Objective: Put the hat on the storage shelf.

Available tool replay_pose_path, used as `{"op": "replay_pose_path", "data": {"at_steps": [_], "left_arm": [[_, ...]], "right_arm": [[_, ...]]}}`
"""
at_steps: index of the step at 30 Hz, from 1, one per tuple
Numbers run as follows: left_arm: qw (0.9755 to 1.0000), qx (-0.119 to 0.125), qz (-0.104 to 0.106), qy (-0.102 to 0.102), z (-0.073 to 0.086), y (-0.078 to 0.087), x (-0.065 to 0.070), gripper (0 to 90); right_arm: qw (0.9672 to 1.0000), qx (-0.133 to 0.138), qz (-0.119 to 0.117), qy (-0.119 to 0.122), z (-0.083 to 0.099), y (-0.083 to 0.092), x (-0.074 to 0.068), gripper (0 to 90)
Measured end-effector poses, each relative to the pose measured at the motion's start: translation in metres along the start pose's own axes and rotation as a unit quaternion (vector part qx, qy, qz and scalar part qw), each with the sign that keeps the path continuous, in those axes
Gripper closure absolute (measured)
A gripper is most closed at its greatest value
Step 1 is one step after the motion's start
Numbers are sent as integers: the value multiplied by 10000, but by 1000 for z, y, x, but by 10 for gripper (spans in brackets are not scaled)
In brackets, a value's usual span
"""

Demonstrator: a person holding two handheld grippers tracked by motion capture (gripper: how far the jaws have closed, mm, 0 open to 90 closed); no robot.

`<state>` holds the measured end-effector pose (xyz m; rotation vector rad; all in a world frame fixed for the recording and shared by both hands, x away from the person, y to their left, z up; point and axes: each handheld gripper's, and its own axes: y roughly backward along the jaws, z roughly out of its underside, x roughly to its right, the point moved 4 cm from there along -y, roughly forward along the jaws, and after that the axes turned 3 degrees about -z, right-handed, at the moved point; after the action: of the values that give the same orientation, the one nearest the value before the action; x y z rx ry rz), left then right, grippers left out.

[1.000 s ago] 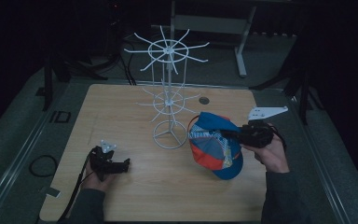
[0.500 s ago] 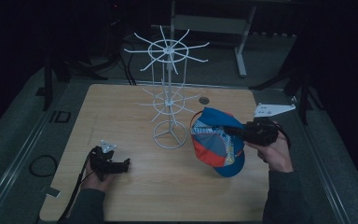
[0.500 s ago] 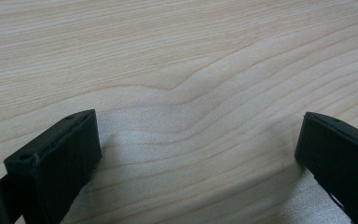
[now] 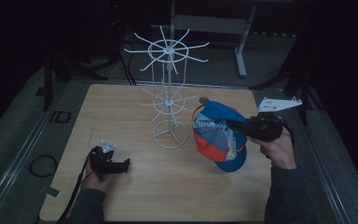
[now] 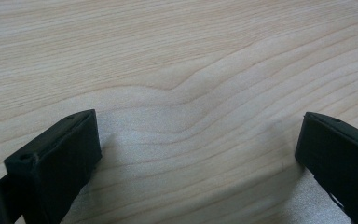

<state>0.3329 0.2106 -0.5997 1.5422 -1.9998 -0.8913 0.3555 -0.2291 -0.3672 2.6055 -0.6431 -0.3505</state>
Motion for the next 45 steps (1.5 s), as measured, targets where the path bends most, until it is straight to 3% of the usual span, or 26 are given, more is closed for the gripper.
{"op": "replay_pose_path", "data": {"at_steps": [45], "left_arm": [[10000,12,0,10,0,0,0,2]], "right_arm": [[9980,617,-21,108,-39,21,-1,882]]}}
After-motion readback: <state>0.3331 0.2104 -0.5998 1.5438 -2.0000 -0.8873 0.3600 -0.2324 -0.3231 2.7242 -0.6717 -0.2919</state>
